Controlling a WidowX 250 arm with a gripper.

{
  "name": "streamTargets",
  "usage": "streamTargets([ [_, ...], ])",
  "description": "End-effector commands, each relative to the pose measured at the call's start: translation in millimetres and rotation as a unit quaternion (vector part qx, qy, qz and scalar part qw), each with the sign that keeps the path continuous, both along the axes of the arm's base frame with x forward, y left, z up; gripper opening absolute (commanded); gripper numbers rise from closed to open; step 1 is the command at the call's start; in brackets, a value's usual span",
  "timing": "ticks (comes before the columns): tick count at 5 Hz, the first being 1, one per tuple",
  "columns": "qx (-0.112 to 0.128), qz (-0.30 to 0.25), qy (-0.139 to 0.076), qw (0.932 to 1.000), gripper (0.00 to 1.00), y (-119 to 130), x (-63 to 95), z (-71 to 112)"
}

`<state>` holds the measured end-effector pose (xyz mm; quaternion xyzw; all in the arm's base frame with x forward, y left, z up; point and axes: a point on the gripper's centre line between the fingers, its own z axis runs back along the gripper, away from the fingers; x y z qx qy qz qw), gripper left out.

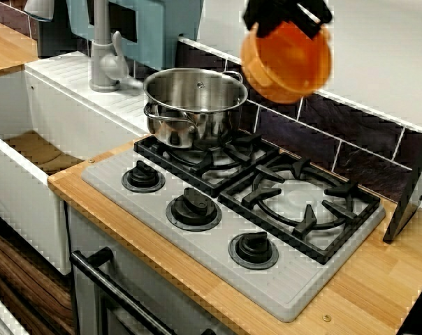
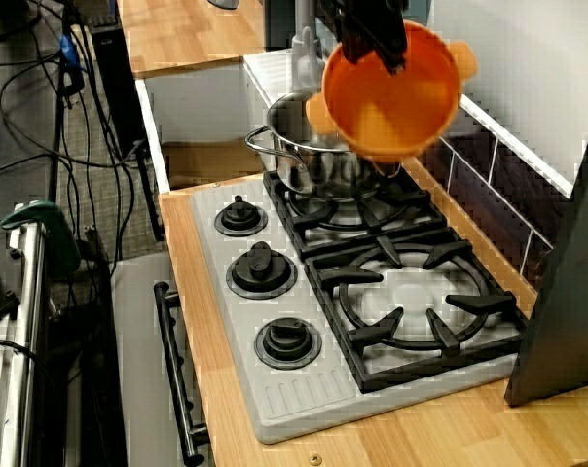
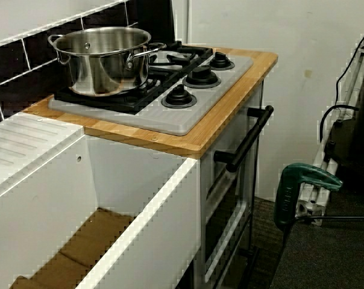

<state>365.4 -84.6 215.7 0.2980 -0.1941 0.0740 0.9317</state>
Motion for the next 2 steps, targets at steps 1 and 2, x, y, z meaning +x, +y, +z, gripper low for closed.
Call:
streamTargets([
  [1, 0.018, -0.125, -0.072, 0.9894, 0.0, -29.7, -18.0, 18.3],
  [2, -0.015, -0.178, -0.067, 0.9816, 0.0, -30.3, -18.7, 18.2],
])
